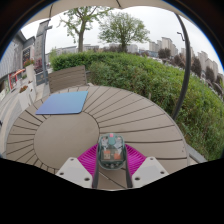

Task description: Arrange mouse

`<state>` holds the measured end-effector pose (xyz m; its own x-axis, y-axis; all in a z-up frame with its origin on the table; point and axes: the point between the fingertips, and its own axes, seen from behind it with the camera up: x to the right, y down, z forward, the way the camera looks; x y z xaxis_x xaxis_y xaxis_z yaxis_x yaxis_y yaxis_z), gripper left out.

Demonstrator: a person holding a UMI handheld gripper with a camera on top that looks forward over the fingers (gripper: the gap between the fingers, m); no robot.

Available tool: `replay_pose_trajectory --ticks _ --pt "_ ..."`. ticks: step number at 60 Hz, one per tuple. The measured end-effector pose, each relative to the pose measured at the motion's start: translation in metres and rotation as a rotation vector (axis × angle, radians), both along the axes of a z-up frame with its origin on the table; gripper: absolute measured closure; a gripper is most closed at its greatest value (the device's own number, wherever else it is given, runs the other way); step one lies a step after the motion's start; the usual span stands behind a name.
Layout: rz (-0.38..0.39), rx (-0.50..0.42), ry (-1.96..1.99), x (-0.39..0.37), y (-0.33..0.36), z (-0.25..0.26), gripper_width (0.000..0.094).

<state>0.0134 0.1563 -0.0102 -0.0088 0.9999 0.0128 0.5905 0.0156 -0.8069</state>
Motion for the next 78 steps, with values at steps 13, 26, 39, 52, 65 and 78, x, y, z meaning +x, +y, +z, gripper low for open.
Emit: replay_pose_trajectory --ticks 13,26,39,52,65,78 --pt "0.028 -0.011 -0.006 -0.013 -0.007 0.045 0.0564" --pt "0.118 -0.129 0.130 -0.121 -0.112 0.146 0.0566" --pt "0.114 -0.161 0.059 -0.231 -0.219 0.084 0.0565" --pt "0.046 -0.076 -0.080 -0.245 -0.246 0.003 0.0498" --pt "0.012 -0.018 -0.151 -0.217 -0.240 0.021 0.0104" --pt "0.035 0.003 -0.219 -0.063 -0.233 0.112 0.0090"
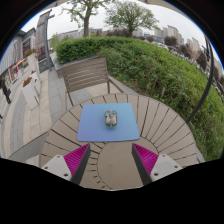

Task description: Arrange mouse

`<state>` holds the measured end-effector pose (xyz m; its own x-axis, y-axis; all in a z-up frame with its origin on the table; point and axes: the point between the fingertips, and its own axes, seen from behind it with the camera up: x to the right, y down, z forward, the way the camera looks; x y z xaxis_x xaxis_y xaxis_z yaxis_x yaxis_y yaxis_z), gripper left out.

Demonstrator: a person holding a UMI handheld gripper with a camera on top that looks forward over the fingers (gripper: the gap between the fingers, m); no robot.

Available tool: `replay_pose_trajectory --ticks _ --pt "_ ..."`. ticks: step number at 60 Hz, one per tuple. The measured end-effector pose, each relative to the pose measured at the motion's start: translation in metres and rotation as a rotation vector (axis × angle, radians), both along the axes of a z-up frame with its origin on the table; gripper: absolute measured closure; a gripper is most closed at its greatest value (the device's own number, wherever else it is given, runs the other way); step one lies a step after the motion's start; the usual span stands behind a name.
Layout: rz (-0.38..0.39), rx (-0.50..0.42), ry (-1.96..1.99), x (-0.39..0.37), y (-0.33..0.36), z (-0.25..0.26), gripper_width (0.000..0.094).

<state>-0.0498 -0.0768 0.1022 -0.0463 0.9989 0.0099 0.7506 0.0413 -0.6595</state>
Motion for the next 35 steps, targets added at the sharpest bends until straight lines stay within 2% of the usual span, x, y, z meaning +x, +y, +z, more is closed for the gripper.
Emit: replay_pose_trajectory --ticks 8,14,27,35 --pt "0.013 -0.009 -0.065 0.115 0.004 0.032 0.0085" --pt "-0.029 0.044 -0.072 0.168 0.024 0.048 0.0084" --pt "-0.118 0.076 -0.002 0.198 0.043 0.068 0.0082" --pt "-0.140 0.061 0.010 0.207 0.036 0.073 0.0085"
